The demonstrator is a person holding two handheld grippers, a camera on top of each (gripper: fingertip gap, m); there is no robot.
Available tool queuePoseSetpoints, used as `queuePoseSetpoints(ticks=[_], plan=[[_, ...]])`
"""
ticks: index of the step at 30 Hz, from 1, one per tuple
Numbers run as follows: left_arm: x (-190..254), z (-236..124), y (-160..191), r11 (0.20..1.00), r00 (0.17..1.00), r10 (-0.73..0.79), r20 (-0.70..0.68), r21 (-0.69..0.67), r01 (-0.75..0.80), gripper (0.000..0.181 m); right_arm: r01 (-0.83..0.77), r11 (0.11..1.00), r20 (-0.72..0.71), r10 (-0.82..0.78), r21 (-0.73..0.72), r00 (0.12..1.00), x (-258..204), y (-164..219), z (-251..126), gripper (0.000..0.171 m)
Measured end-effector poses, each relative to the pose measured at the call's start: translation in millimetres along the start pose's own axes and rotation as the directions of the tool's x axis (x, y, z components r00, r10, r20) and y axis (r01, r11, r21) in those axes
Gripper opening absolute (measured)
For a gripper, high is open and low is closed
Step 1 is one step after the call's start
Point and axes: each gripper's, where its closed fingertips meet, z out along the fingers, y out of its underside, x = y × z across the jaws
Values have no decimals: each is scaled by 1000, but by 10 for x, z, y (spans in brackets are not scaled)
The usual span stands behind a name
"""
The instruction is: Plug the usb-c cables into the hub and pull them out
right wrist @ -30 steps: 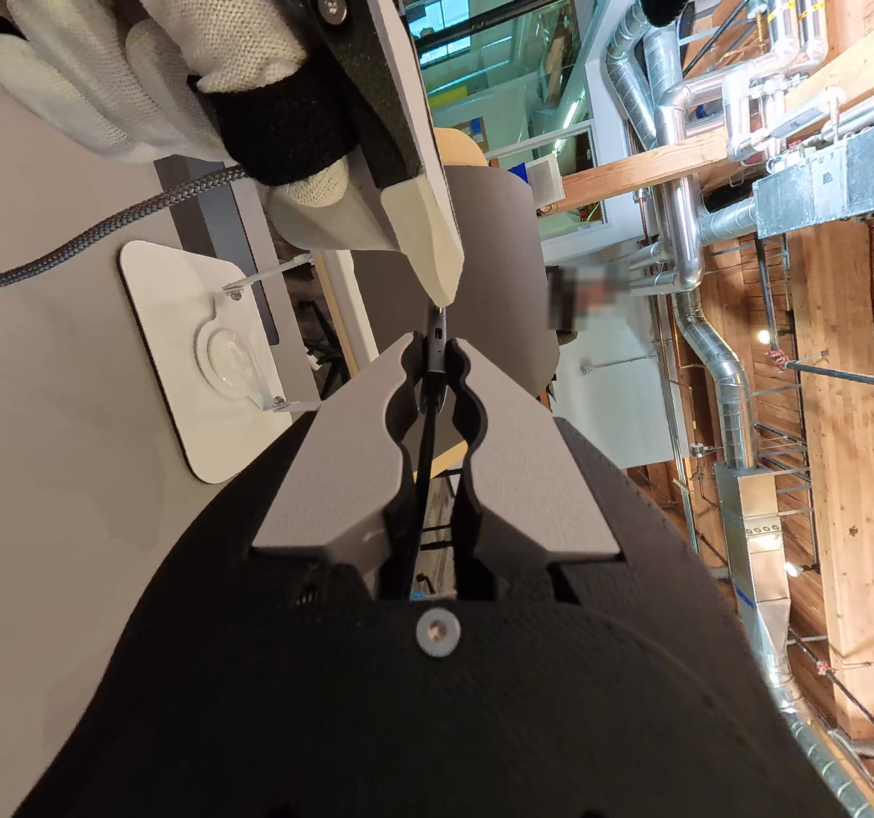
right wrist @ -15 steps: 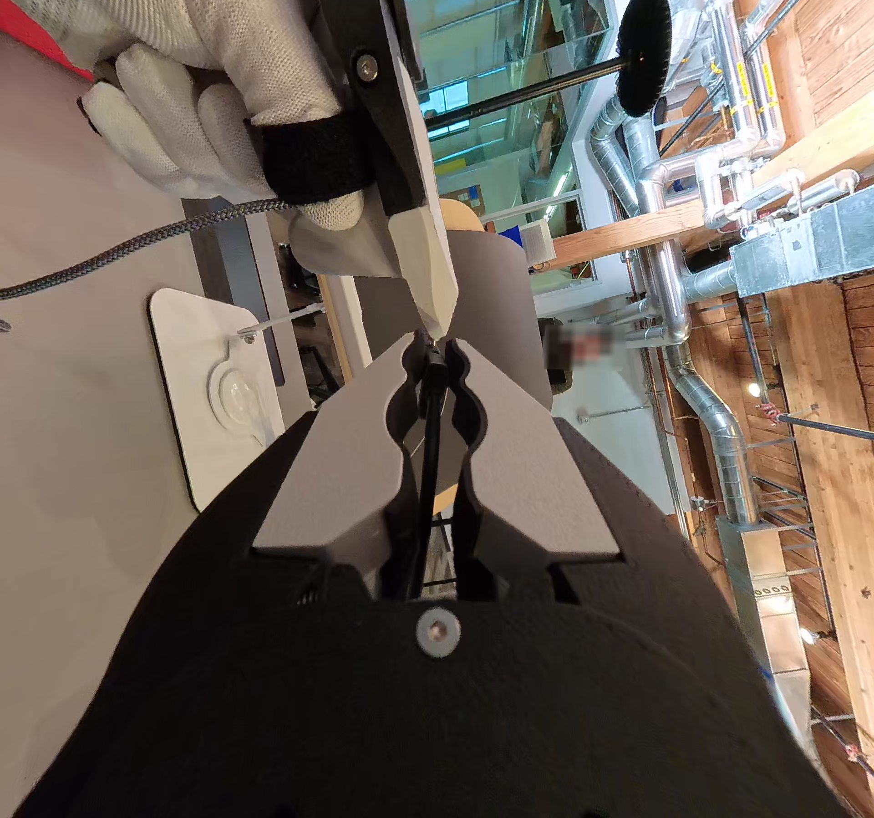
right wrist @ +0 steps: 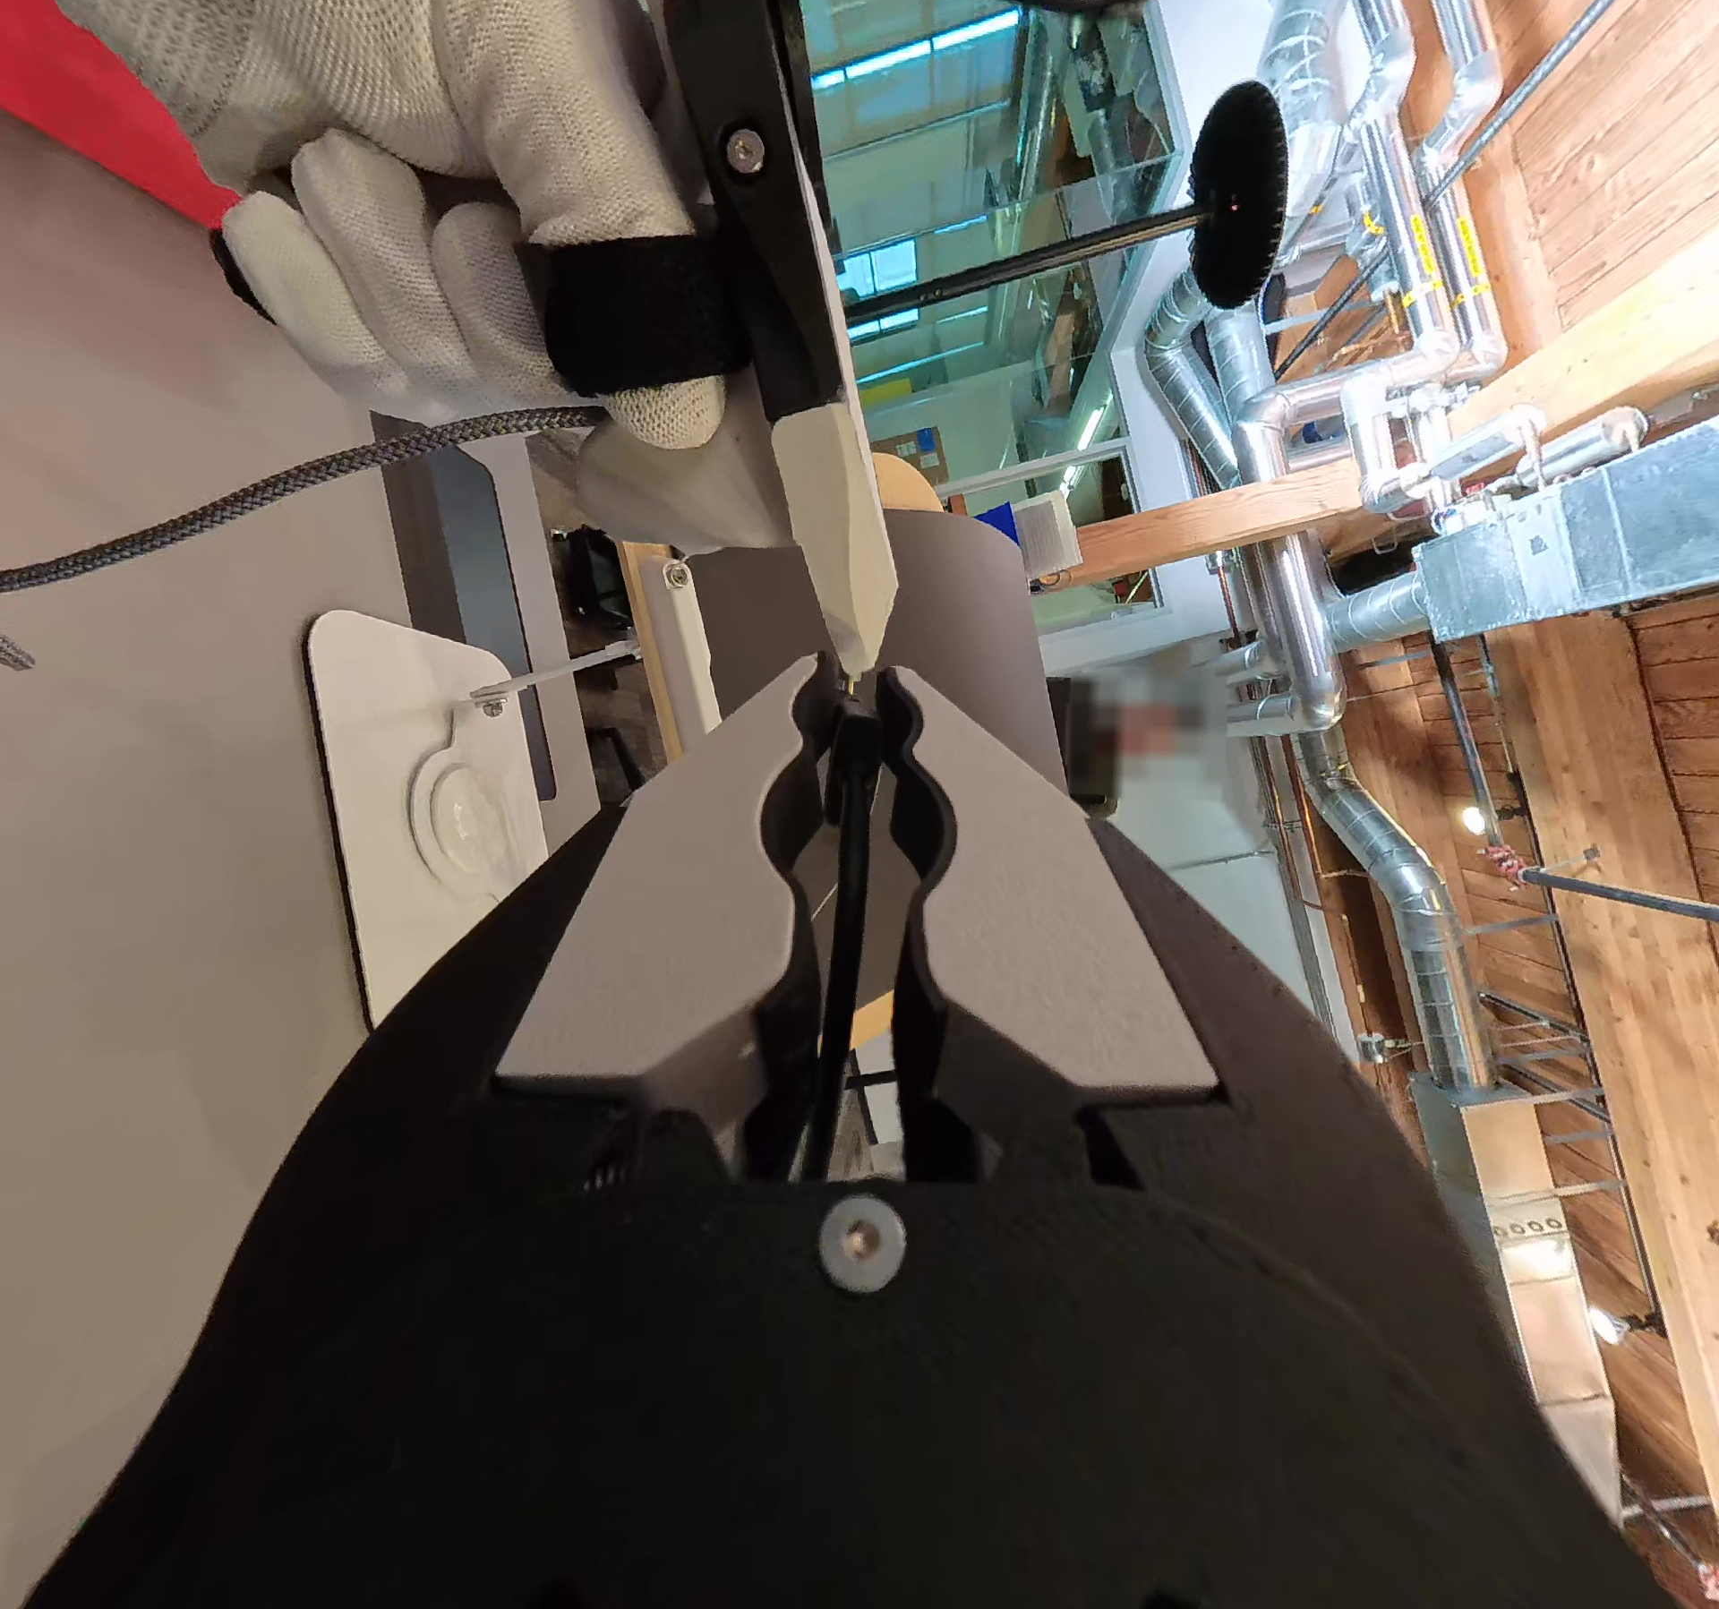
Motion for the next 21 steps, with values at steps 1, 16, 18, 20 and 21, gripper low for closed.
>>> queuePoseSetpoints(ticks=[1,16,18,20,21], plan=[[-8,-1,-13,1000,1000,3,9,6,-3,11,-5,1000,-5,5,-3,1000,8,7,4,7],[-4,1,-141,996,992,82,98,33,-86,10,-31,998,-87,26,-47,996,129,76,19,8],[0,9,-153,995,990,93,108,37,-97,10,-41,998,-91,36,-47,995,138,84,21,8],[10,12,-172,994,989,96,113,42,-102,10,-40,998,-97,36,-43,995,146,82,13,6],[8,12,-181,993,987,105,124,42,-111,10,-43,998,-98,38,-46,994,148,83,14,5]])
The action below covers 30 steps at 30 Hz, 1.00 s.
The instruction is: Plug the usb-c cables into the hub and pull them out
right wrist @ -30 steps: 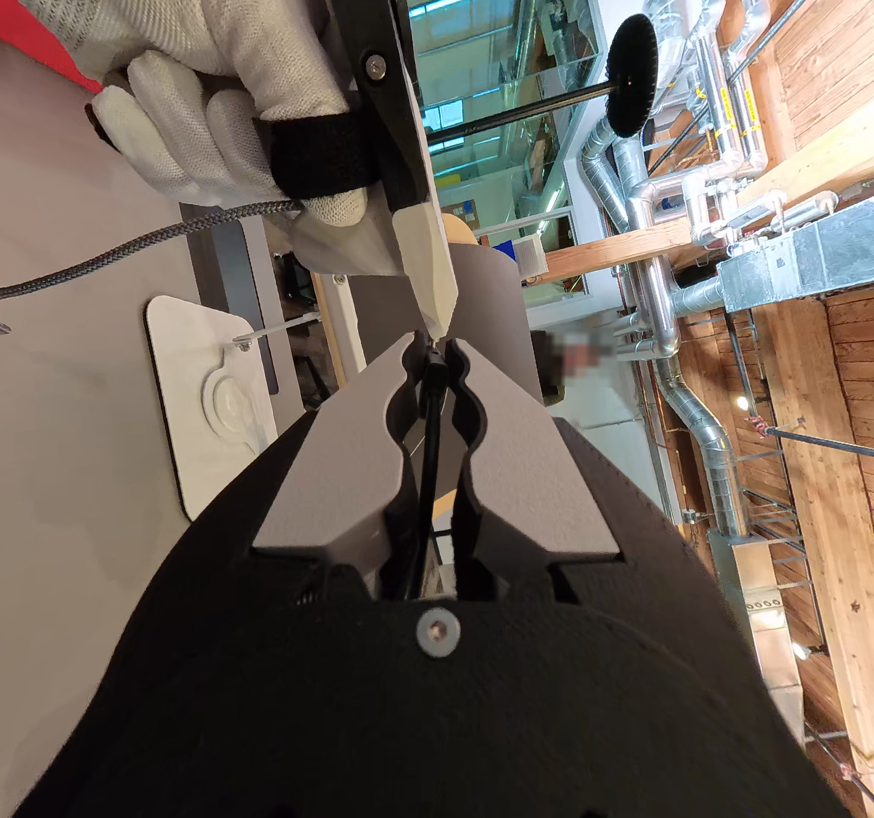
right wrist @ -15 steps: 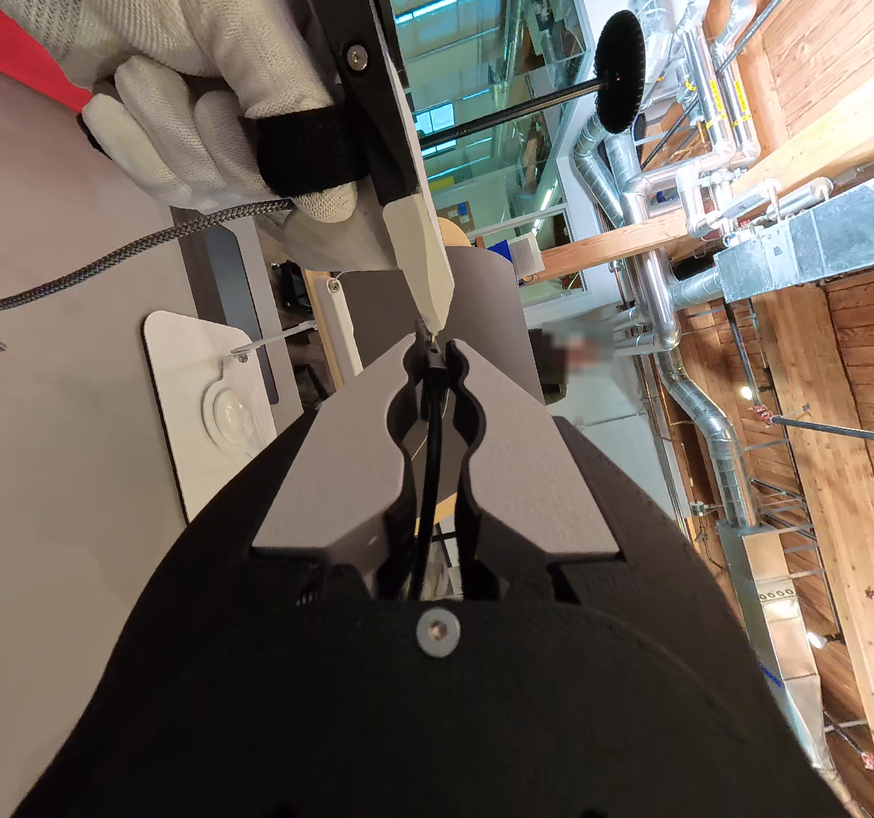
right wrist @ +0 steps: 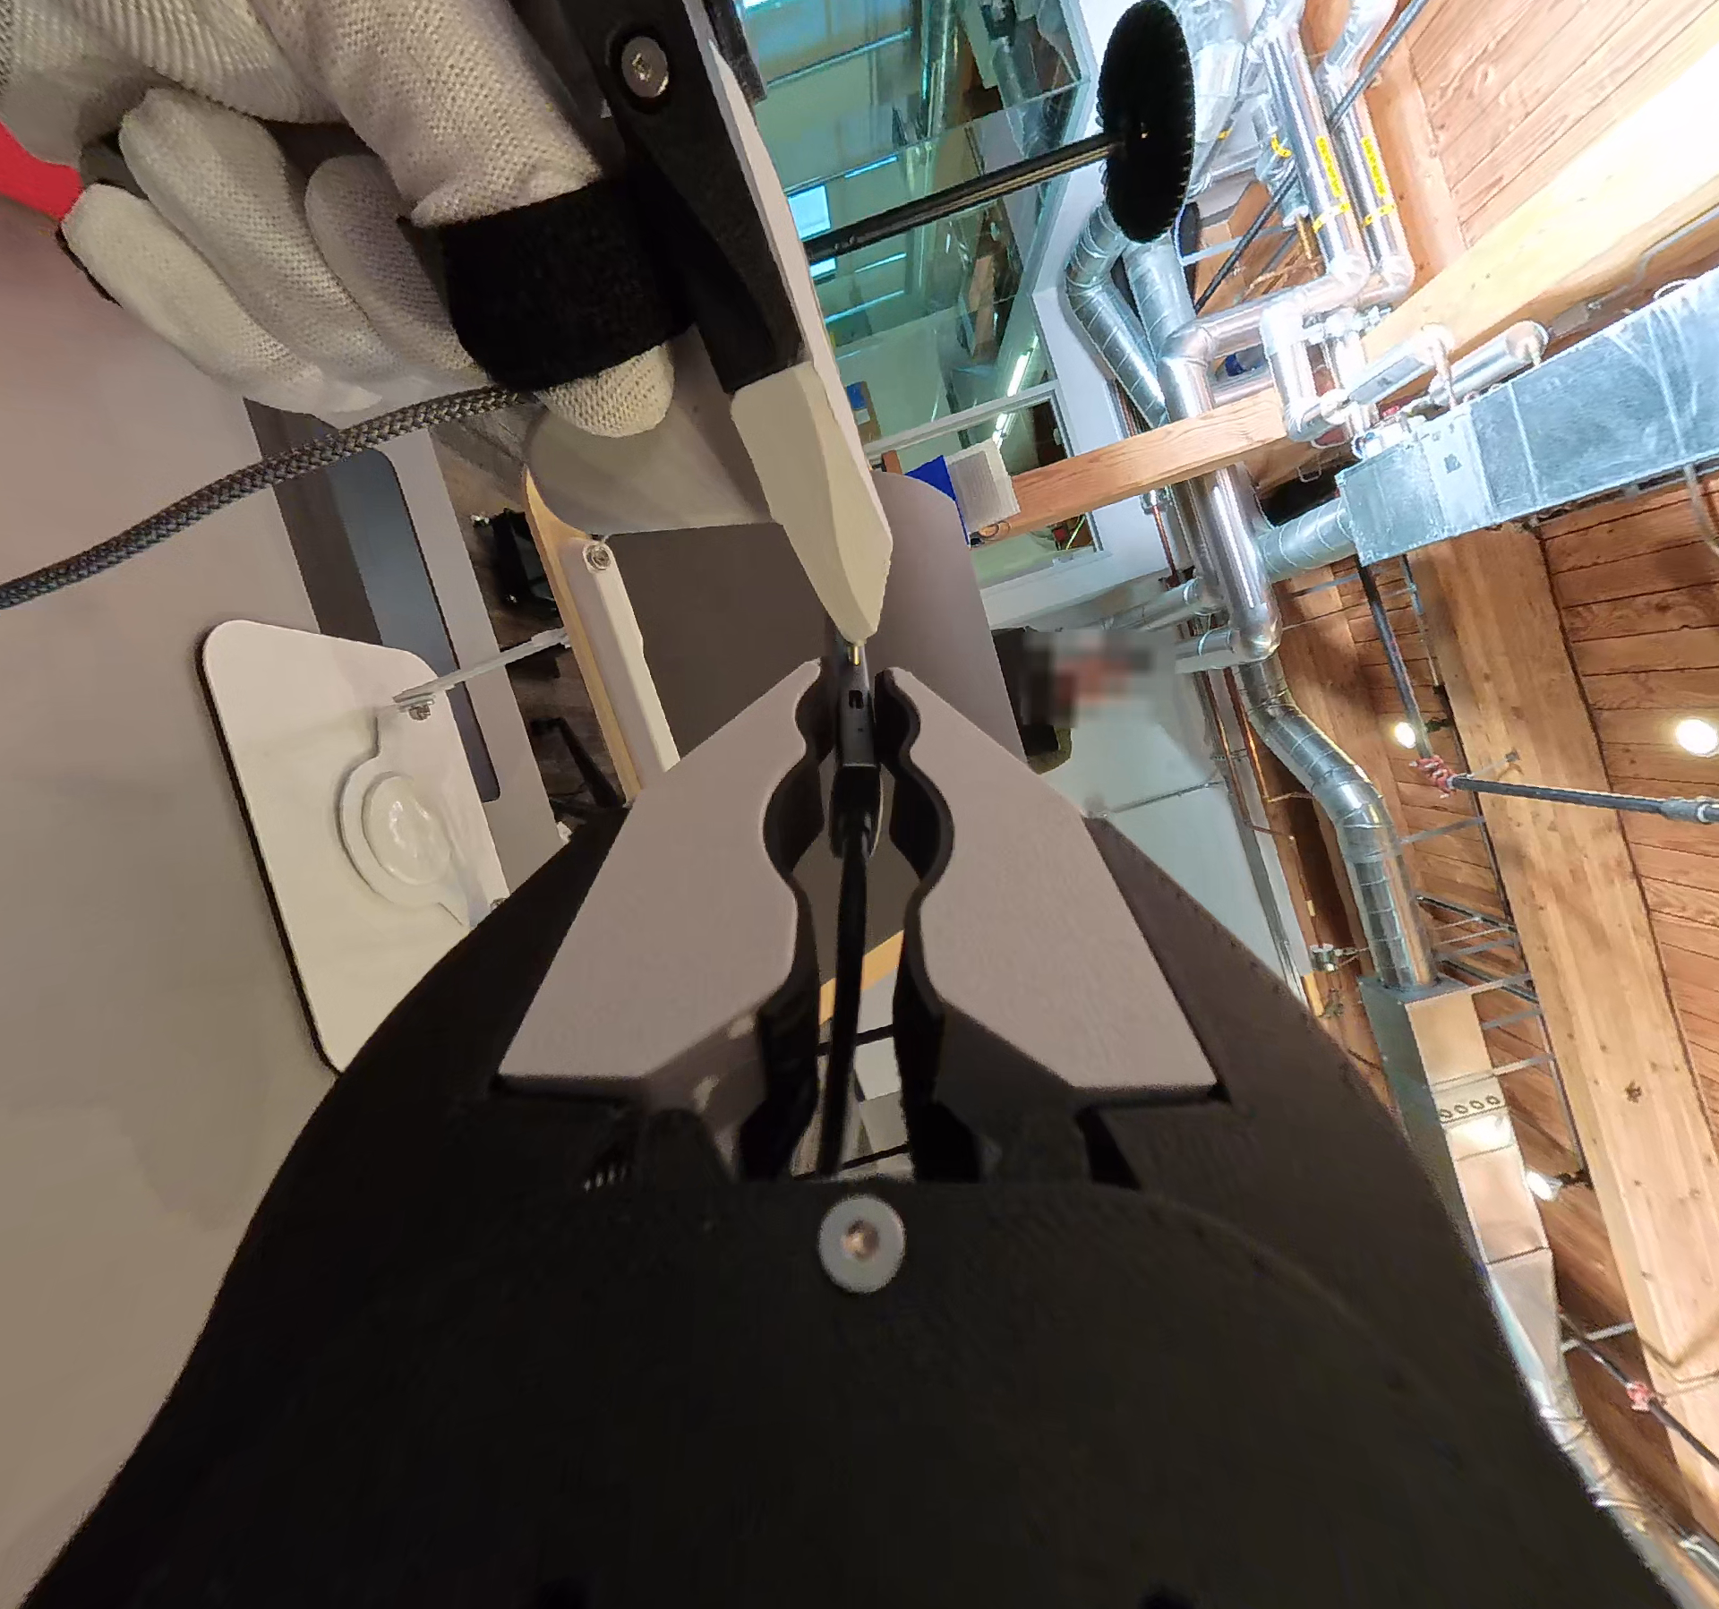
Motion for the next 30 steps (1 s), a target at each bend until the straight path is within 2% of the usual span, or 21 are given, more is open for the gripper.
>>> queuePoseSetpoints(ticks=[13,20,24,30], plan=[[62,-29,-81,999,999,37,1,7,-37,10,50,998,-40,-48,49,998,59,-74,-57,4],[56,-7,-143,998,997,58,54,25,-59,10,57,998,-61,-55,32,997,108,-39,-57,0],[28,14,-120,995,989,103,107,-8,-103,10,46,999,-55,-45,22,997,118,1,-47,0],[20,26,-107,993,986,115,117,-12,-115,10,16,1000,-49,-14,26,999,114,19,-25,0]])
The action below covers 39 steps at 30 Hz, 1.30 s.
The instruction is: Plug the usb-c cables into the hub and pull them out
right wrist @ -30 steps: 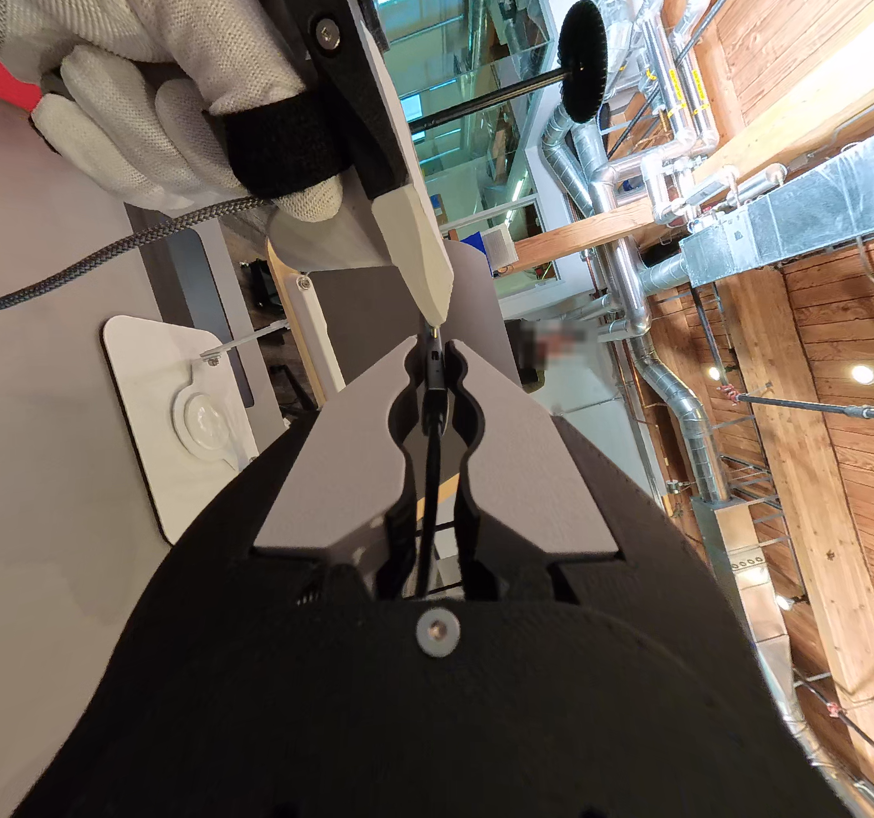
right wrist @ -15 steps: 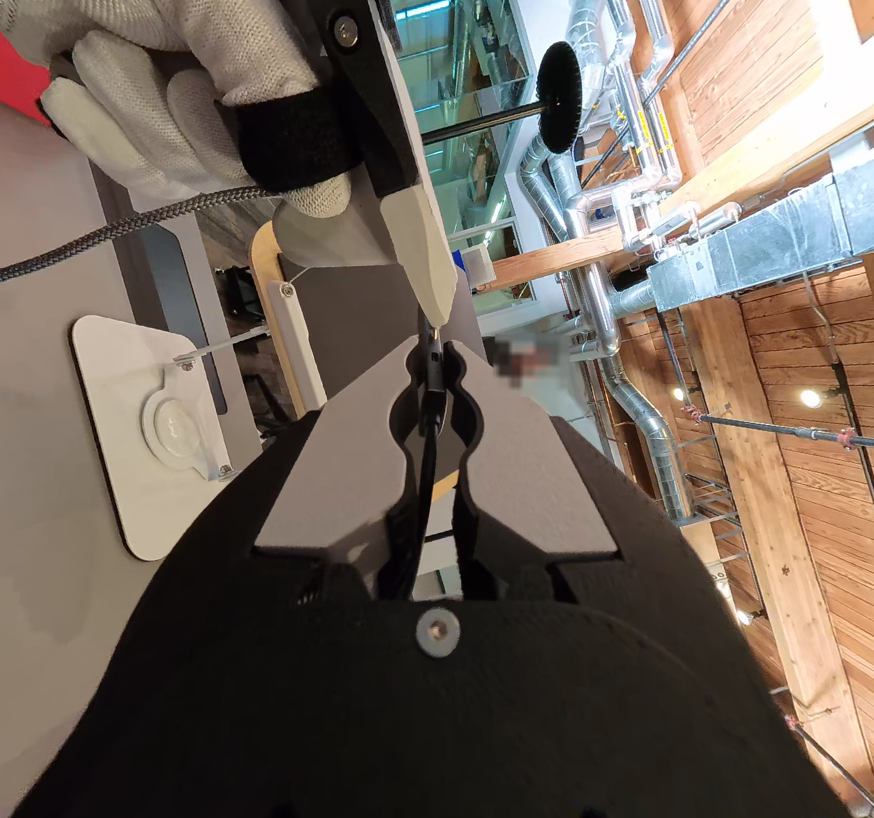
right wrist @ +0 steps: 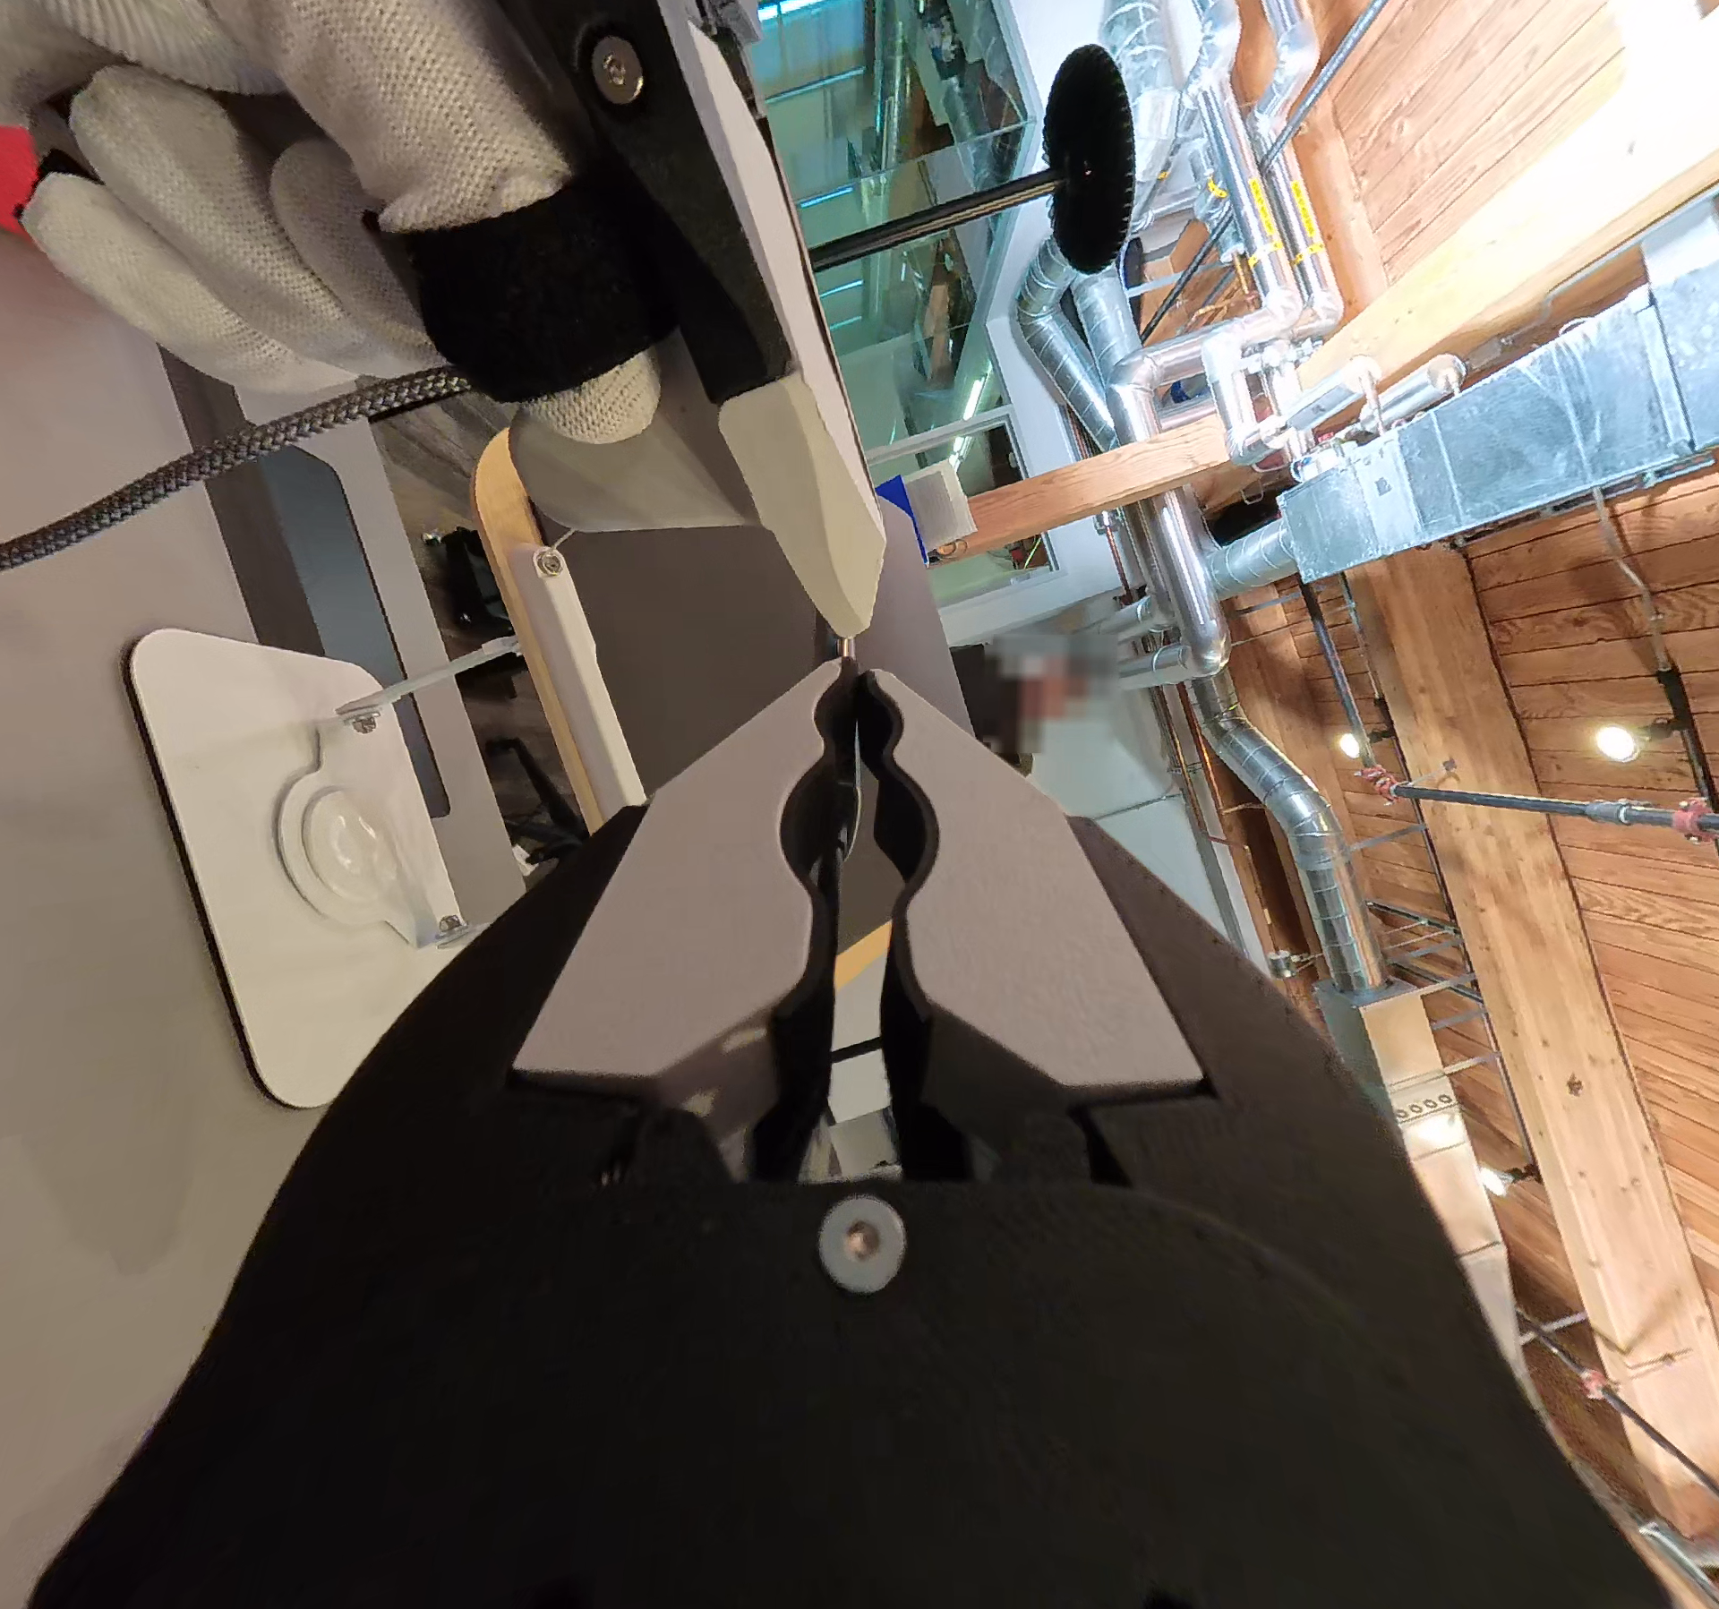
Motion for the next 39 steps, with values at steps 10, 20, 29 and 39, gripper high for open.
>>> queuePoseSetpoints(ticks=[10,20,29,39], plan=[[-29,-5,-62,1000,998,27,61,15,-28,10,-38,999,35,39,-34,999,1,34,23,40],[148,60,-71,1000,1000,27,-4,15,-27,10,-26,993,24,29,-113,999,-6,240,116,7],[140,137,-3,1000,1000,-24,3,8,24,10,65,982,25,-61,-180,998,-9,320,121,7],[127,185,89,999,999,-45,3,-8,45,10,85,970,73,-70,-229,995,-77,389,135,6]])
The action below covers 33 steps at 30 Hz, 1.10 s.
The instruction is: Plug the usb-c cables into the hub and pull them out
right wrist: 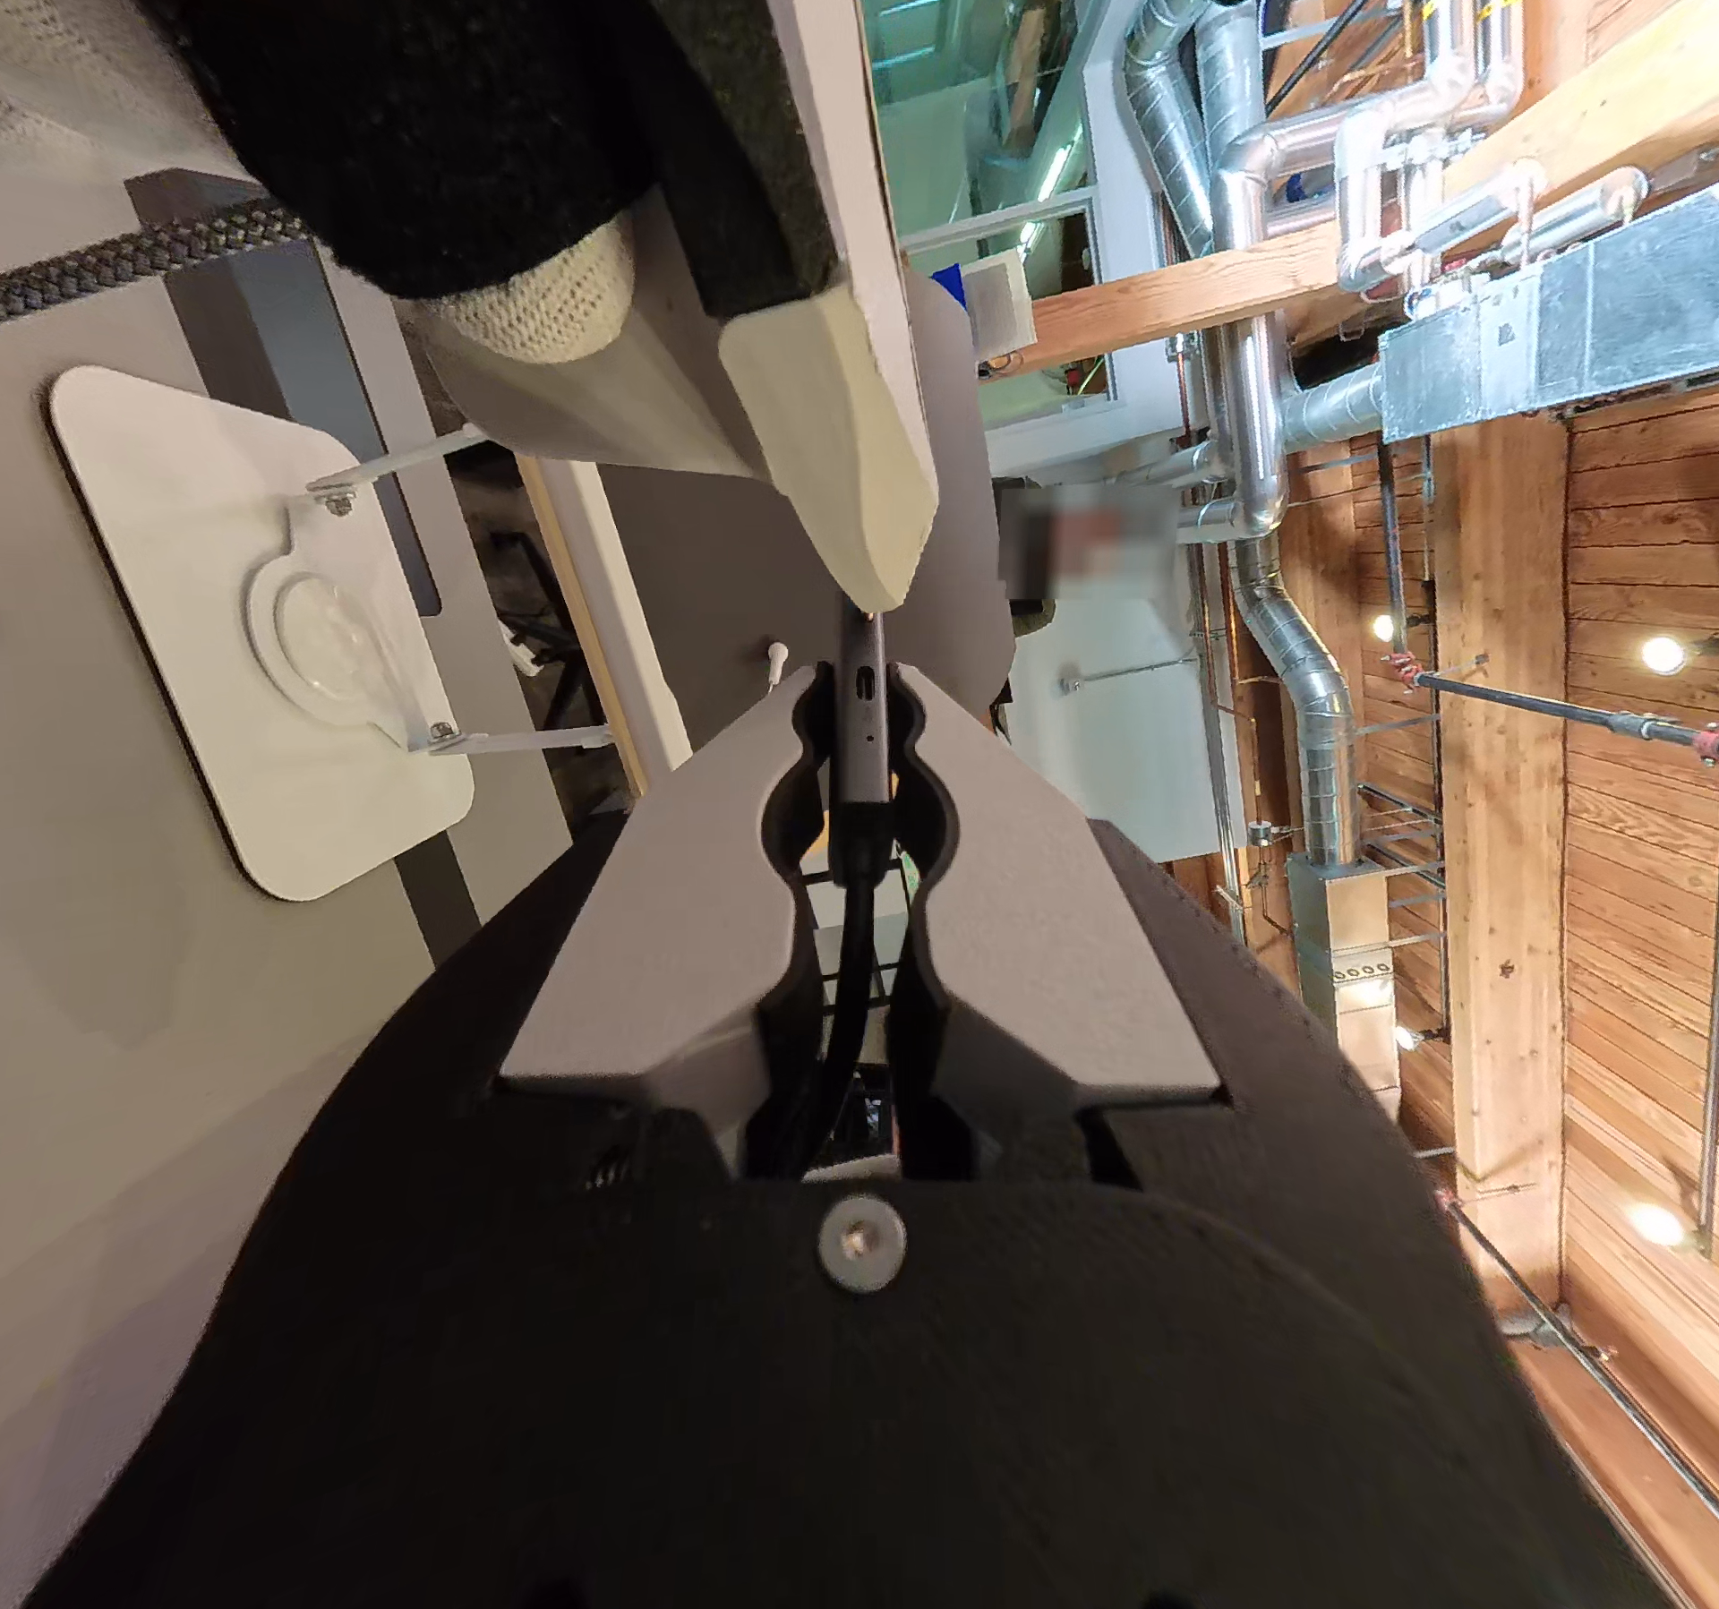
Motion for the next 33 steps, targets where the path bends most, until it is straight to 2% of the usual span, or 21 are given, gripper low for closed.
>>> queuePoseSetpoints(ticks=[9,17,20,26,28,33], plan=[[-2,28,51,1000,1000,23,17,-20,-23,10,13,1000,24,-12,-25,1000,-40,18,4,6],[-67,55,112,999,999,25,31,-39,-24,10,-45,999,60,45,-5,997,-106,62,75,6],[-104,8,73,1000,1000,12,27,-27,-11,17,-46,999,77,48,-21,996,-128,130,98,6],[-166,-131,18,999,999,38,6,-32,-38,21,-38,999,103,38,-8,994,-145,147,79,7],[-218,-168,-11,998,999,44,31,-39,-42,27,-42,999,123,42,-7,992,-168,160,78,7],[-319,-241,-67,997,994,46,95,-61,-41,28,-56,998,161,55,0,985,-223,253,107,7]])
